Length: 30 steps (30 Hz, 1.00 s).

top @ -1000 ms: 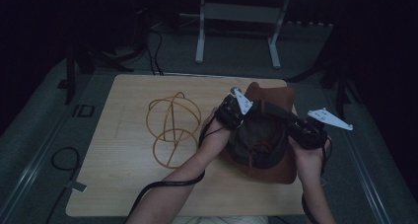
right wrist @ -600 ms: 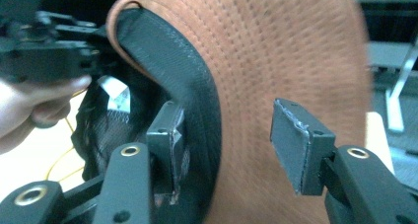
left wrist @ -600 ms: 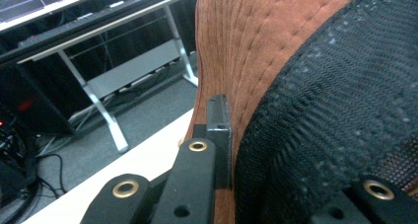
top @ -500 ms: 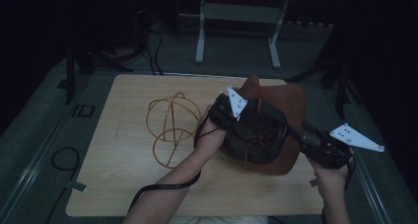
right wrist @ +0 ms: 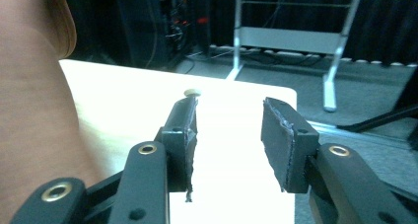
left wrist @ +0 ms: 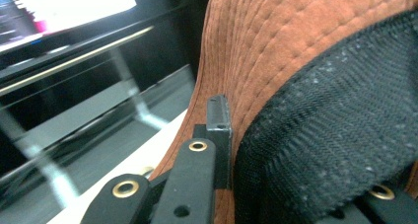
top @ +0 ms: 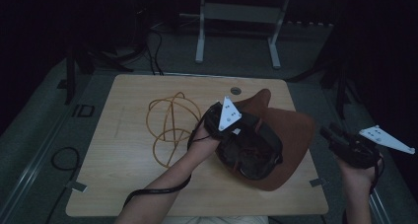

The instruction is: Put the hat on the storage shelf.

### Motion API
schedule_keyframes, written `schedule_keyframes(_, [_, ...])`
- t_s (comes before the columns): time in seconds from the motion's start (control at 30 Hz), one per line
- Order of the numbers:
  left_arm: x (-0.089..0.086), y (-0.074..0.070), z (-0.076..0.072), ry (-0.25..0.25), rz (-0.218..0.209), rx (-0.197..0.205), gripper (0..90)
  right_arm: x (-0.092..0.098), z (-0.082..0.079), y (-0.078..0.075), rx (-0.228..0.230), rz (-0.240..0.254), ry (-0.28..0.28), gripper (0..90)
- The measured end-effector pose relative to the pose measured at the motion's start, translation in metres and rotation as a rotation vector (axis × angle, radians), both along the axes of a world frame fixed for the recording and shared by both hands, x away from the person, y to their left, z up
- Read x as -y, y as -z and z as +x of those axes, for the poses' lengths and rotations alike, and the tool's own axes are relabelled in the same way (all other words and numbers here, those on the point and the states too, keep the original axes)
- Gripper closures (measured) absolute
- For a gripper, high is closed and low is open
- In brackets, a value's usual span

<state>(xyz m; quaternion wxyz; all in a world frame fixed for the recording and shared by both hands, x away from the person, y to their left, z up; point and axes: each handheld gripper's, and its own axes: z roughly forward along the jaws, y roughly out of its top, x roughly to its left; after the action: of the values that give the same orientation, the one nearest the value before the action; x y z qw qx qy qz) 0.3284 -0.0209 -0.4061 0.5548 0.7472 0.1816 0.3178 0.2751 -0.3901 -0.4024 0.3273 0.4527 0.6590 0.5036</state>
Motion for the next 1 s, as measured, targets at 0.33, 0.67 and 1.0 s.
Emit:
schedule_keyframes(0.33, [-0.013,-0.002,-0.015,0.25,-0.096,0.03,87.0,-0.024,0.012,0.012,-0.037,0.012,-0.134,57.0])
schedule_keyframes(0.67, [-0.016,0.003,-0.02,0.275,-0.103,0.027,87.0,-0.075,0.006,0.017,-0.029,0.0,-0.364,56.4])
schedule_keyframes(1.0, [-0.007,0.013,-0.027,0.301,-0.094,0.036,87.0,-0.118,0.005,0.022,-0.004,-0.017,-0.58,49.3])
